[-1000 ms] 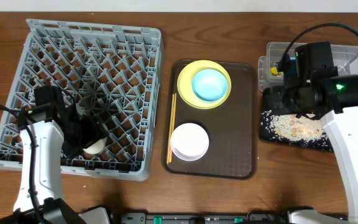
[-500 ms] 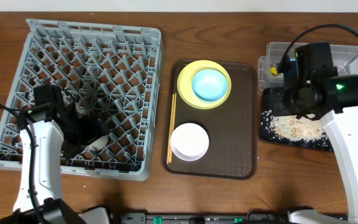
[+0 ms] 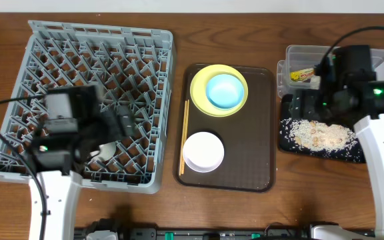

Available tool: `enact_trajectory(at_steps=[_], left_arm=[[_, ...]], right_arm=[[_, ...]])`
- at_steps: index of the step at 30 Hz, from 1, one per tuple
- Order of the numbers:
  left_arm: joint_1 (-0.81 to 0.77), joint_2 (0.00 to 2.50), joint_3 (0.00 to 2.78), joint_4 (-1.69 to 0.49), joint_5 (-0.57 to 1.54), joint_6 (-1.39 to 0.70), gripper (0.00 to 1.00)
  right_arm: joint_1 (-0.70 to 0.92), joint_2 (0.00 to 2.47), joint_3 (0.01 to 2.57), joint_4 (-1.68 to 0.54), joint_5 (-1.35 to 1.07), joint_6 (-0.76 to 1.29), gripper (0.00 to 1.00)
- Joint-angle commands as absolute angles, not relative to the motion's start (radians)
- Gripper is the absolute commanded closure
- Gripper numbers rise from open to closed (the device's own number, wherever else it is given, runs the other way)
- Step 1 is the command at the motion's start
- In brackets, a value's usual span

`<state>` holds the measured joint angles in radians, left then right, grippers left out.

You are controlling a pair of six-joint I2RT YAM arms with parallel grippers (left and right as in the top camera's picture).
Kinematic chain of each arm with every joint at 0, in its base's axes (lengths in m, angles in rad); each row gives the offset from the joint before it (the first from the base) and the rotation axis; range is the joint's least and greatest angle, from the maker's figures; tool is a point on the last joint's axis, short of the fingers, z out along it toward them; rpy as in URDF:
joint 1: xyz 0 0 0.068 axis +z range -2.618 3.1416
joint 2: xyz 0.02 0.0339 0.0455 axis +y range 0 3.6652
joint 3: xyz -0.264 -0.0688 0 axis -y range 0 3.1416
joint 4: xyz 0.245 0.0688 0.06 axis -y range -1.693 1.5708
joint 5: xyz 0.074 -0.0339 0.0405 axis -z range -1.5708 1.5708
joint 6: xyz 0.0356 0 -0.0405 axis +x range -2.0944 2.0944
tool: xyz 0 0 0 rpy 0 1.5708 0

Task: Sort waste into correct bins and load items into the dishwasher
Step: 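Move the left gripper to the tray and grasp the white bowl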

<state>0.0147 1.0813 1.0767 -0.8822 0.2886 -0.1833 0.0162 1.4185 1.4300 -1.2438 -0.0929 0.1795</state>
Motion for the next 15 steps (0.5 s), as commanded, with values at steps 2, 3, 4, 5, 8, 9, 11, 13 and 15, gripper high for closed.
enact_trajectory(at_steps=[2, 3, 4, 5, 8, 9, 11, 13, 15], left_arm=[[-0.203, 1.095, 1.092, -0.839, 0.221, -0.191, 0.04], [-0.259, 1.110, 1.092, -0.829, 0.188, -0.198, 0.04], [-0.306, 1.124, 1.092, -0.820, 0.169, -0.200, 0.04], [-0.359, 1.145, 1.092, -0.809, 0.155, -0.200, 0.04], [-0.492, 1.215, 1.092, -0.773, 0.152, -0.200, 0.04], [-0.537, 1.245, 1.092, -0.757, 0.151, -0.200, 0.04], [-0.616, 1.304, 1.092, -0.728, 0.145, -0.200, 0.04], [-0.684, 1.367, 1.092, -0.698, 0.144, -0.200, 0.04], [-0.740, 1.430, 1.092, -0.669, 0.144, -0.199, 0.04]], right_arm=[[-0.082, 1.415, 1.444, -1.267, -0.141, 0.209, 0.12], [-0.103, 1.415, 1.444, -1.274, -0.140, 0.208, 0.11], [-0.117, 1.415, 1.444, -1.279, -0.140, 0.208, 0.10], [-0.129, 1.415, 1.444, -1.285, -0.140, 0.204, 0.08], [-0.139, 1.415, 1.444, -1.291, -0.139, 0.181, 0.08], [-0.139, 1.415, 1.444, -1.293, -0.139, 0.176, 0.08], [-0.139, 1.415, 1.444, -1.295, -0.139, 0.175, 0.08], [-0.139, 1.415, 1.444, -1.299, -0.139, 0.175, 0.07], [-0.139, 1.415, 1.444, -1.299, -0.139, 0.175, 0.07]])
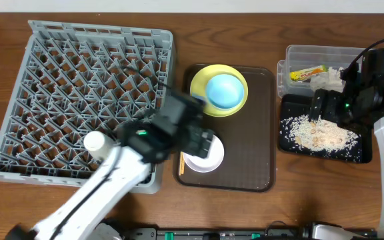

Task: Sort waste into correct bins and load items into the dishwasher
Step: 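Move the left gripper to the tray and grasp the white bowl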

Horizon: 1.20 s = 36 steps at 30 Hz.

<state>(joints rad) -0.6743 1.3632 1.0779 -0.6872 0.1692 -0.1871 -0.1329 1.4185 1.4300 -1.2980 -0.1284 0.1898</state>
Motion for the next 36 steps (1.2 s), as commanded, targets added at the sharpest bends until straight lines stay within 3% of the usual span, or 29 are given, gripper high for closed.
enact_trajectory(at_steps=[1, 14, 16, 18, 20, 27, 36], left_arm=[[-0.767, 1.465, 1.092, -0.655, 0.144, -0.199, 0.04], [-0.849, 1.750, 1.092, -0.573, 0.209, -0.204, 0.07], [-0.849, 1.765, 1.092, -0.574, 0.210, -0.204, 0.17], [-0.849, 1.776, 1.092, -0.573, 0.209, -0.204, 0.40], [-0.849, 1.779, 1.090, -0.573, 0.209, -0.204, 0.52], [-0.849, 1.788, 1.074, -0.574, 0.208, -0.204, 0.62], [-0.850, 1.790, 1.073, -0.574, 0.209, -0.204, 0.86]], right_arm=[[-0.139, 1.415, 1.444, -1.299, -0.138, 0.175, 0.07], [-0.139, 1.415, 1.444, -1.308, -0.135, 0.167, 0.07], [-0.139, 1.415, 1.444, -1.308, -0.135, 0.161, 0.07], [-0.139, 1.415, 1.444, -1.309, -0.132, 0.160, 0.07], [-0.139, 1.415, 1.444, -1.310, -0.132, 0.160, 0.07], [-0.139, 1.415, 1.444, -1.322, -0.132, 0.159, 0.07], [-0.139, 1.415, 1.444, -1.323, -0.132, 0.160, 0.07]])
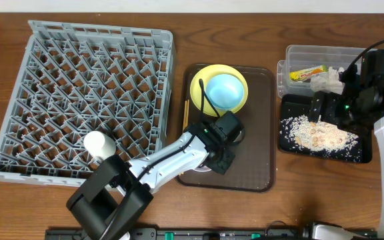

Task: Sort waste into correct bins and load items into the dishwasher
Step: 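Move the left gripper to the tray and grasp the white bowl, then carry the white bowl into the dish rack with the left gripper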

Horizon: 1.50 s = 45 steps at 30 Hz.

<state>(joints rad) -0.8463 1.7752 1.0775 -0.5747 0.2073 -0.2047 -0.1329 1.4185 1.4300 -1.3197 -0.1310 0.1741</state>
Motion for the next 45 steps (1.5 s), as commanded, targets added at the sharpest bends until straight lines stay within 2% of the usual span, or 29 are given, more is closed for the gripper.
enact_trajectory(at_steps=[1, 3, 14, 19, 22, 28, 36, 45], left_arm=[[-0.850, 1.790, 1.073, -0.574, 0.209, -0.204, 0.89], [-0.850, 1.788, 1.074, -0.574, 0.209, -0.204, 0.94], [-0.834, 1.601, 1.244, -0.726, 0.211, -0.203, 0.94], [-0.745, 1.472, 1.283, -0.736, 0.205, -0.203, 0.94], [-0.640, 1.407, 1.283, -0.747, 0.233, -0.202, 0.94], [-0.350, 1.362, 1.282, -0.752, 0.544, -0.086, 0.94], [0.036, 1.427, 1.282, -0.751, 0.966, 0.010, 0.94], [0.311, 1.616, 1.282, -0.667, 1.317, 0.011, 0.94]], right_arm=[[-0.139, 1.415, 1.444, -1.324, -0.132, 0.160, 0.07], [-0.139, 1.415, 1.444, -1.325, -0.132, 0.160, 0.07], [-0.139, 1.415, 1.444, -1.324, -0.131, 0.159, 0.07], [-0.139, 1.415, 1.444, -1.325, -0.131, 0.159, 0.07], [-0.139, 1.415, 1.444, -1.325, -0.131, 0.155, 0.07], [-0.139, 1.415, 1.444, -1.325, -0.131, 0.152, 0.07], [-0.139, 1.415, 1.444, -1.325, -0.131, 0.148, 0.07], [-0.139, 1.415, 1.444, -1.325, -0.131, 0.148, 0.07]])
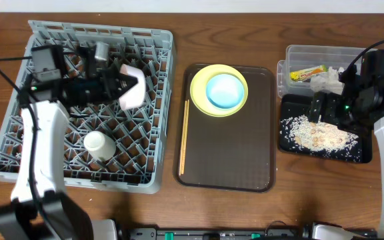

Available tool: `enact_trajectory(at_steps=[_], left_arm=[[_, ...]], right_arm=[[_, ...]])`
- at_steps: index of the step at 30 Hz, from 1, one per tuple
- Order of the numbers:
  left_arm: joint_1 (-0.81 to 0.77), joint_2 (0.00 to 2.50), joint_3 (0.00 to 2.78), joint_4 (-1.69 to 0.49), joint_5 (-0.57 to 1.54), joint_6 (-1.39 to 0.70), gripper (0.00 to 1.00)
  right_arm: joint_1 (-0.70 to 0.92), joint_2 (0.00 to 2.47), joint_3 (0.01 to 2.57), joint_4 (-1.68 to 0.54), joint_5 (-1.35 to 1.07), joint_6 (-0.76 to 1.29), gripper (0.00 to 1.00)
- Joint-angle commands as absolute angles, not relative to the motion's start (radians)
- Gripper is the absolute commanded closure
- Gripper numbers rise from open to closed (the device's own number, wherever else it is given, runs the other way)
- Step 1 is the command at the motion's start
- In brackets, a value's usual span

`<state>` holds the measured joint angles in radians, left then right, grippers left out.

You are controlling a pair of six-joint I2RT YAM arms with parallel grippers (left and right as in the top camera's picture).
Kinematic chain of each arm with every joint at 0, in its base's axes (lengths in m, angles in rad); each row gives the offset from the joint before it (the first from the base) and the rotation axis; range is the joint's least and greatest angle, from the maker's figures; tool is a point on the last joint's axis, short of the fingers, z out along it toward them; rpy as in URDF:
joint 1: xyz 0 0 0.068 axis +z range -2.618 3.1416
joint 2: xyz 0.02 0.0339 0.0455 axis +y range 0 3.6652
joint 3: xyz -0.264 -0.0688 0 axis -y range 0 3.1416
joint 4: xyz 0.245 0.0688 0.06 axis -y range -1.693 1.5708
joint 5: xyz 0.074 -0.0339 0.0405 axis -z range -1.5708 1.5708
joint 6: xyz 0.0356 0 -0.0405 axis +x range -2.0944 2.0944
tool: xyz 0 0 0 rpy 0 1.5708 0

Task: Sort waste into correct bins and load items into the dishwasher
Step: 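Carry the white bowl into the dish rack with the left gripper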

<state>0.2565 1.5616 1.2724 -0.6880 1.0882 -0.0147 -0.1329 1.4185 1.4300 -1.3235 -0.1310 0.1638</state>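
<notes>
My left gripper (117, 85) is shut on the rim of a white bowl (131, 88). It holds the bowl tilted on edge over the upper middle of the grey dish rack (149, 40). A white cup (100, 144) stands in the rack's lower part. On the brown tray (245, 160) a blue bowl (225, 90) sits on a yellow plate (199, 93), and chopsticks (184, 137) lie along the tray's left edge. My right gripper (317, 108) hovers over the black tray (359, 152) of spilled rice (322, 133); its jaws are too dark to read.
A clear bin (299, 52) at the back right holds a yellow wrapper (309, 72) and crumpled white paper (329, 80). The brown tray lies between the rack and the black tray. The left arm rises along the rack's left side.
The white bowl has left the brown tray; my left gripper now holds it tilted over the rack's upper part. The right arm has not moved.
First my left gripper was over the rack's lower part by the white cup, and the right was at the clear bin. Then the cup stood free, the left reached the white bowl on the tray, and the right hung over the rice. Now the bowl is over the rack.
</notes>
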Motion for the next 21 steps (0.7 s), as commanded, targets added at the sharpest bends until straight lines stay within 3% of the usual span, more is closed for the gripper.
enact_trajectory(at_steps=[1, 6, 16, 21], left_arm=[[0.331, 1.639, 1.282, -0.649, 1.359, 0.010, 0.94], [0.403, 1.741, 1.282, -0.592, 1.485, -0.005, 0.94], [0.476, 1.842, 1.279, -0.597, 1.481, -0.016, 0.94], [0.500, 1.857, 1.264, -0.628, 1.374, -0.016, 0.94]], right_arm=[[-0.139, 1.415, 1.444, -1.325, -0.131, 0.148, 0.07], [-0.139, 1.415, 1.444, -1.326, -0.131, 0.148, 0.07], [-0.139, 1.415, 1.444, -1.327, -0.132, 0.149, 0.07], [-0.139, 1.415, 1.444, -1.329, -0.132, 0.148, 0.07]])
